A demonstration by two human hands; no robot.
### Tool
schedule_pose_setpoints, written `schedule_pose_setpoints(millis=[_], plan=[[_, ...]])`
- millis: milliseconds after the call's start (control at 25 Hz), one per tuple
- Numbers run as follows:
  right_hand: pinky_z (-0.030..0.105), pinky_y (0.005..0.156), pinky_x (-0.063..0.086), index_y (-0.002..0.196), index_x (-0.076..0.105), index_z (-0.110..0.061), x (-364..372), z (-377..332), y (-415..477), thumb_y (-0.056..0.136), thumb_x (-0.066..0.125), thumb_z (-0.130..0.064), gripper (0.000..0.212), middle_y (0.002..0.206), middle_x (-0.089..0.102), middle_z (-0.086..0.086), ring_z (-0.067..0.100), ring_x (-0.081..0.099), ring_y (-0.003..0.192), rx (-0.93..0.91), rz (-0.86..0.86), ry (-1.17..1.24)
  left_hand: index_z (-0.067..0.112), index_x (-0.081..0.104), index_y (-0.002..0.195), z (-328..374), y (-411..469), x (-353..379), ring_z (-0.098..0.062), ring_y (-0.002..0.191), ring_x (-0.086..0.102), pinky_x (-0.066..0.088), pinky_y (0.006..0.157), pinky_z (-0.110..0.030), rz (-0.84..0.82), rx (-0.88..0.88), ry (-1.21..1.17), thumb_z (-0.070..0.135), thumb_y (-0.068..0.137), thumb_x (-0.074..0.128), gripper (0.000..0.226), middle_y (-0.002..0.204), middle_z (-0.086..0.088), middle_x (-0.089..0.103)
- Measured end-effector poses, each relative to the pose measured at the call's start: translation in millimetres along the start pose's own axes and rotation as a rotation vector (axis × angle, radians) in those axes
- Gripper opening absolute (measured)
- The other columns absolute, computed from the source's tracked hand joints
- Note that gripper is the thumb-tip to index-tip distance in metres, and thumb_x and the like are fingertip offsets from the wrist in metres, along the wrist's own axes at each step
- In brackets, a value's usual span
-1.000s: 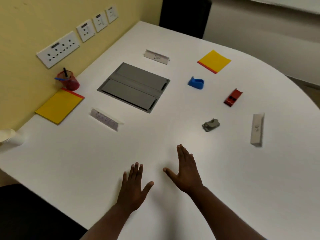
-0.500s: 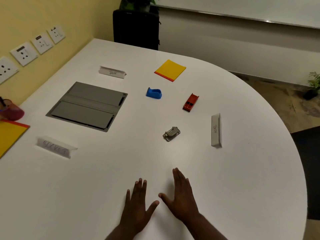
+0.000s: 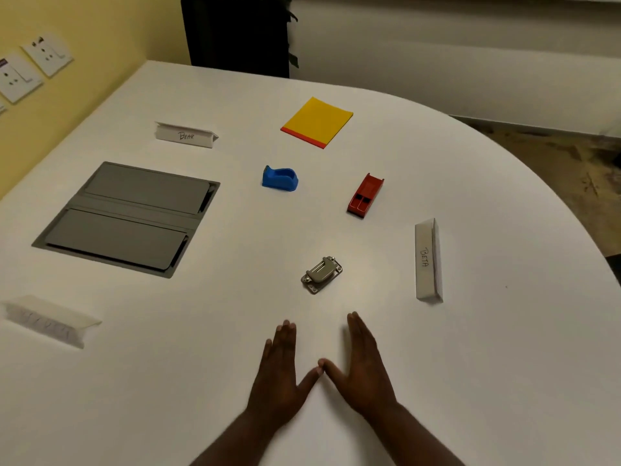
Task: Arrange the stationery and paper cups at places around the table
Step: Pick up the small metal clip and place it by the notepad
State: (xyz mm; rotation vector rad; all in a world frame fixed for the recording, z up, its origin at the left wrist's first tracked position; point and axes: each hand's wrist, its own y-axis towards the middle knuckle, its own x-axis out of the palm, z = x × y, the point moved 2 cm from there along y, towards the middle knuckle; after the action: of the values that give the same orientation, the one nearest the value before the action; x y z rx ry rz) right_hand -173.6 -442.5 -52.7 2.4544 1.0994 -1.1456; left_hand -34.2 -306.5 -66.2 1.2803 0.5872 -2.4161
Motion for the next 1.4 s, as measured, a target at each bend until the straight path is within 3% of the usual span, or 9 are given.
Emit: schedule_pose_setpoints(millis=[160, 320, 480, 680, 920, 1080, 1200, 1280, 1400], plan=[[0.017, 0.122, 0.011, 0.162, 0.012, -0.017, 3, 15, 51, 0.087, 0.065, -0.062, 0.102, 0.168, 0.013, -0.007, 0.005, 0.011, 0.155, -0.022, 0.083, 0.034, 0.007, 0.004, 0.162, -5, 57, 0, -0.013, 0.159, 0.003, 0.003, 0.129, -0.037, 0.178, 0.059, -0.044, 0.068, 0.095, 0.045, 0.099, 0.172, -0.003, 0.004], [0.012, 0.12, 0.008, 0.163, 0.01, -0.02, 1, 27, 102, 0.085, 0.072, -0.056, 0.105, 0.168, 0.012, -0.009, 0.002, 0.01, 0.154, -0.037, 0.118, 0.08, 0.004, 0.009, 0.162, -13, 120, -9, -0.015, 0.159, 0.008, 0.004, 0.13, -0.04, 0.219, 0.074, -0.019, 0.071, 0.09, 0.049, 0.106, 0.171, -0.003, 0.007], [0.021, 0.124, 0.01, 0.162, 0.012, -0.022, -2, 27, 146, 0.088, 0.071, -0.042, 0.097, 0.169, 0.013, -0.009, 0.005, 0.01, 0.155, -0.106, 0.131, 0.094, 0.011, 0.03, 0.16, -13, 151, -4, -0.012, 0.157, 0.019, 0.013, 0.129, -0.043, 0.32, 0.032, 0.032, 0.078, 0.089, 0.047, 0.099, 0.169, -0.001, 0.024], [0.045, 0.128, 0.002, 0.155, 0.032, -0.023, 8, 15, 161, 0.086, 0.074, -0.031, 0.081, 0.159, 0.038, -0.008, 0.011, 0.026, 0.152, -0.157, 0.043, 0.054, 0.019, 0.061, 0.137, -21, 155, 2, -0.009, 0.154, 0.026, 0.02, 0.127, -0.045, 0.396, 0.045, -0.035, 0.063, 0.089, 0.059, 0.066, 0.162, 0.001, 0.041], [0.042, 0.127, 0.012, 0.15, 0.043, -0.013, 10, 5, 123, 0.086, 0.072, -0.012, 0.071, 0.153, 0.046, -0.002, 0.013, 0.037, 0.146, -0.109, 0.049, 0.122, 0.017, 0.066, 0.127, -20, 138, -2, -0.002, 0.152, 0.024, 0.01, 0.129, -0.035, 0.343, 0.045, -0.171, 0.062, 0.084, 0.063, 0.063, 0.156, 0.005, 0.048], [0.043, 0.123, 0.026, 0.146, 0.049, -0.013, 15, -1, 90, 0.087, 0.067, -0.001, 0.063, 0.149, 0.051, 0.0, 0.018, 0.044, 0.141, -0.113, 0.023, 0.113, 0.011, 0.07, 0.123, -17, 103, 1, -0.008, 0.147, 0.038, 0.017, 0.127, -0.037, 0.328, 0.037, -0.203, 0.046, 0.08, 0.082, 0.056, 0.148, 0.002, 0.058], [0.025, 0.117, 0.03, 0.14, 0.057, -0.016, 20, -6, 59, 0.089, 0.065, 0.0, 0.054, 0.144, 0.056, 0.002, 0.019, 0.05, 0.136, -0.086, 0.016, 0.089, 0.01, 0.071, 0.119, -14, 67, -2, -0.013, 0.146, 0.043, 0.02, 0.125, -0.035, 0.258, 0.034, -0.19, 0.039, 0.079, 0.084, 0.052, 0.145, 0.0, 0.06], [0.011, 0.11, 0.026, 0.136, 0.062, -0.022, 25, -12, 38, 0.093, 0.064, -0.008, 0.045, 0.14, 0.059, -0.004, 0.014, 0.052, 0.132, -0.031, -0.001, 0.071, 0.008, 0.073, 0.113, -15, 37, -5, -0.018, 0.141, 0.051, 0.032, 0.121, -0.041, 0.251, 0.052, -0.14, 0.034, 0.074, 0.087, 0.049, 0.138, -0.004, 0.065], [0.003, 0.101, 0.024, 0.128, 0.067, -0.028, 35, -25, 5, 0.095, 0.063, -0.015, 0.036, 0.133, 0.063, -0.012, 0.007, 0.055, 0.125, -0.029, -0.039, 0.032, 0.003, 0.075, 0.102, -15, -10, -4, -0.028, 0.125, 0.065, 0.05, 0.105, -0.053, 0.281, 0.064, -0.075, 0.027, 0.06, 0.097, 0.053, 0.123, -0.009, 0.073]])
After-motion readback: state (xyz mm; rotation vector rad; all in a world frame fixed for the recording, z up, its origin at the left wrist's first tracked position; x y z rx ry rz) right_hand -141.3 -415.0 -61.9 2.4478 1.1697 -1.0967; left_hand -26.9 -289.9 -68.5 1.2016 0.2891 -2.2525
